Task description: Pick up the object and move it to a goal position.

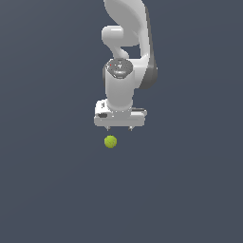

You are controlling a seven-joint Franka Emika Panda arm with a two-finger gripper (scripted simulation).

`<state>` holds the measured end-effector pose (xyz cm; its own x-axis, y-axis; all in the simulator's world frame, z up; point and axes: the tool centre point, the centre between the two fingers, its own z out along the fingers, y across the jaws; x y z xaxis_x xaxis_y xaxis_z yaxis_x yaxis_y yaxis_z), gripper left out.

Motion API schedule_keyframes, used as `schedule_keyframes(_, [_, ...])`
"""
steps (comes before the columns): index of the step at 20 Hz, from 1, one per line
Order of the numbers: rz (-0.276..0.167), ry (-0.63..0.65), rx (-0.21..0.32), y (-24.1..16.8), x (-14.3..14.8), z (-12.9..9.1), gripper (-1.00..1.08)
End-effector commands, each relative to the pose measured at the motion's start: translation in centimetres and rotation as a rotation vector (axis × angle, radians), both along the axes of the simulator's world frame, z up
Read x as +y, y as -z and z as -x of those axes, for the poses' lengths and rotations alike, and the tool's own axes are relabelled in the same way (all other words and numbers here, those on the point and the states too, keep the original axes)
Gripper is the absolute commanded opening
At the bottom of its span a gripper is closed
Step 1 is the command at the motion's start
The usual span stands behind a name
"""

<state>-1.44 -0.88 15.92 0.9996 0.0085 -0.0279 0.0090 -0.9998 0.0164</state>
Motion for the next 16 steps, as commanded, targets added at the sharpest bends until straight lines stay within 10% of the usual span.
schedule_keyframes(1, [0.0,0.0,0.0,0.0,0.0,0.0,1.0])
schedule_keyframes(16, [-0.021,-0.014,-0.015,-1.4,0.3,-0.6,1.0])
